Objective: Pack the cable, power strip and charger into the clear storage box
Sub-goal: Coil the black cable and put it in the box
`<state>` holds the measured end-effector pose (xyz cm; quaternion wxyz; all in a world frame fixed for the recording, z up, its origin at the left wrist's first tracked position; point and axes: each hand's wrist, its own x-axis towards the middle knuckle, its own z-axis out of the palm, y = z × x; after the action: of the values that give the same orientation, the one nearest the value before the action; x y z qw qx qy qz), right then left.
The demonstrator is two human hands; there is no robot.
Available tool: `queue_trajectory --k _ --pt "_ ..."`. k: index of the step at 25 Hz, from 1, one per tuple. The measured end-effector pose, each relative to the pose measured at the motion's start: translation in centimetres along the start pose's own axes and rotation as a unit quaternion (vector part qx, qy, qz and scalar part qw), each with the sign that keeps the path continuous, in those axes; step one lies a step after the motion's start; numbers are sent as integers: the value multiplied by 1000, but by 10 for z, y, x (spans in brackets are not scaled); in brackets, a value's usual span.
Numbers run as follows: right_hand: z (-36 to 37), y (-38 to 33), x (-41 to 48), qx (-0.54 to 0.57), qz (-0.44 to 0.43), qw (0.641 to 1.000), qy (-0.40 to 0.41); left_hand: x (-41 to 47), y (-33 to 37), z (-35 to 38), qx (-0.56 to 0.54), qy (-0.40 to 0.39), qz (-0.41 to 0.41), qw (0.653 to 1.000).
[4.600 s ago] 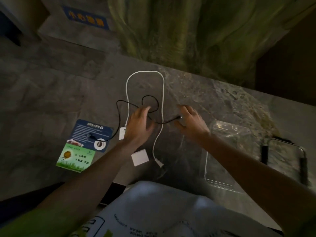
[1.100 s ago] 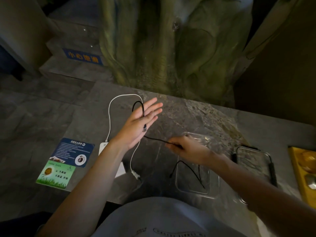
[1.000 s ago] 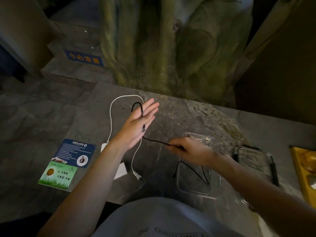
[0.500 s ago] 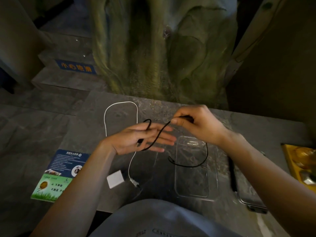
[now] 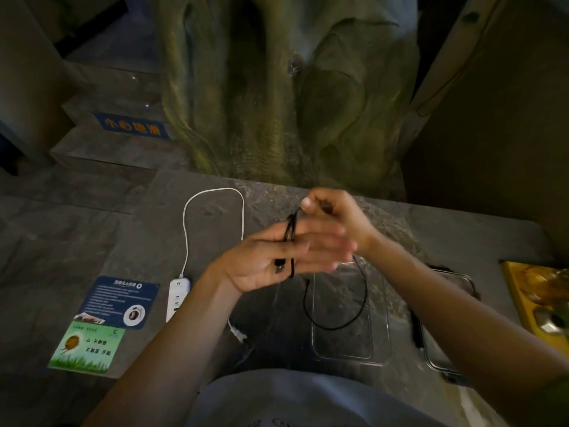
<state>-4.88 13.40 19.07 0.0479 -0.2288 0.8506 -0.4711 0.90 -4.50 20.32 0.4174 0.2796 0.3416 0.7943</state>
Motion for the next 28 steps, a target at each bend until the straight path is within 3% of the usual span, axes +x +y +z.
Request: queue_trajectory --k 6,10,12,15,21,24,28 --pt "37 10 -22 -40 43 998 -31 7 10 -7 -68 147 146 976" --pt "46 6 -35 -35 36 995 -90 13 16 -22 -40 328 215 919" --pt "45 7 -39 -41 45 991 -116 16 19 -32 16 399 232 887" --pt "37 2 -41 -76 44 986 -145 16 18 -47 173 456 184 853" --pt "0 -6 -33 -192 18 973 -129 -2 16 -60 362 391 -29 846" --pt "-16 -11 -27 -263 -22 958 -116 -11 20 -59 335 318 -158 873" --pt "-33 -25 -18 -259 -97 959 -69 -19 24 -49 242 229 -262 906"
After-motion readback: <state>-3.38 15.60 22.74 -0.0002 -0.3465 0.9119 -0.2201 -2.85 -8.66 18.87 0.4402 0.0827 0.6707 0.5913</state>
